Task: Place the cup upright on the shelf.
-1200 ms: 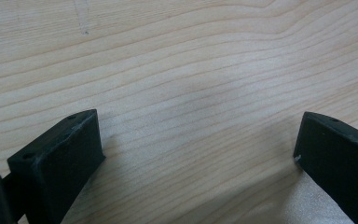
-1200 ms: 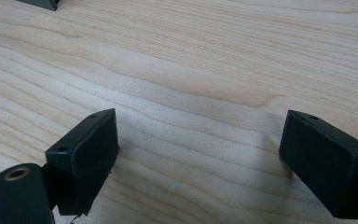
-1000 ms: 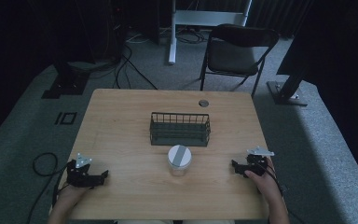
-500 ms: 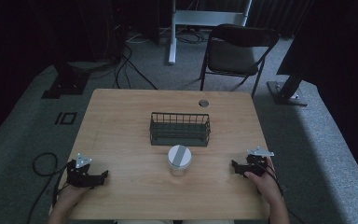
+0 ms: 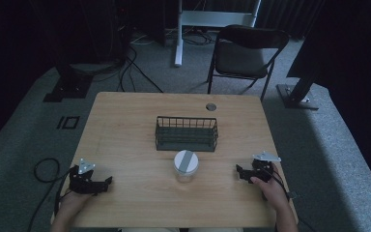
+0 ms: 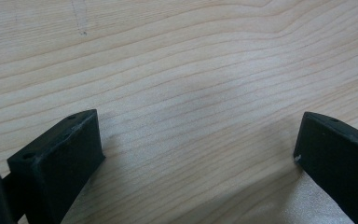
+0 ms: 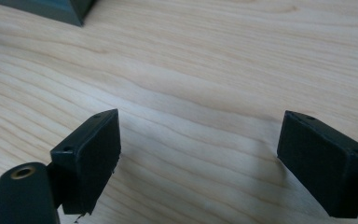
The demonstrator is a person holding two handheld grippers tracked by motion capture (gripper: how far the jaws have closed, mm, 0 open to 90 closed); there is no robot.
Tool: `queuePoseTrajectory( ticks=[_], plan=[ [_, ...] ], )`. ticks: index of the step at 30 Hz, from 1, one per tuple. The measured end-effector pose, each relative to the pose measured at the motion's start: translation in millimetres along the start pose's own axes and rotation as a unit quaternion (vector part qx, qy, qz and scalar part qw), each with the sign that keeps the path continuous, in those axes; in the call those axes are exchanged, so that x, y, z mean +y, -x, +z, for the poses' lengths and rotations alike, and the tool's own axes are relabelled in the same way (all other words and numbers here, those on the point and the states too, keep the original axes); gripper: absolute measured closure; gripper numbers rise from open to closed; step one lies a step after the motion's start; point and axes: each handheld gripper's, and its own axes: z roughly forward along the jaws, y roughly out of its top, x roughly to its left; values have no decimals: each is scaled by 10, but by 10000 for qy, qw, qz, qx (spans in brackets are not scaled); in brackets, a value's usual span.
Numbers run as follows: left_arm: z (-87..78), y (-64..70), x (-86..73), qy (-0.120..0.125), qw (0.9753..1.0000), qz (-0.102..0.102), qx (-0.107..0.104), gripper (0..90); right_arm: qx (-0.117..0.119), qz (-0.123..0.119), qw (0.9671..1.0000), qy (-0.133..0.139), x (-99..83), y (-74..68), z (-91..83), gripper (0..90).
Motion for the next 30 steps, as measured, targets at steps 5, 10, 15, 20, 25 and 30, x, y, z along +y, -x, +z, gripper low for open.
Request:
queuePoseTrajectory(
  ticks=[5,10,15,20,25,30],
  plan=[
    [0,0,0,1,10000,-2,0,12,48,-33,9999,100,50,-60,-32,131],
    [0,0,0,1,10000,-1,0,12,180,-148,9996,174,87,-131,-57,131],
    [0,2,0,-2,10000,-3,1,12,370,-316,9986,185,123,-242,-71,131],
    [0,2,0,-2,10000,-3,1,12,454,-373,9981,207,149,-318,-58,131],
    [0,2,0,-2,10000,-2,2,12,610,-485,9967,218,169,-432,-48,131],
    [0,2,0,-1,10000,-4,2,12,834,-678,9940,213,183,-559,-48,131]
  ],
)
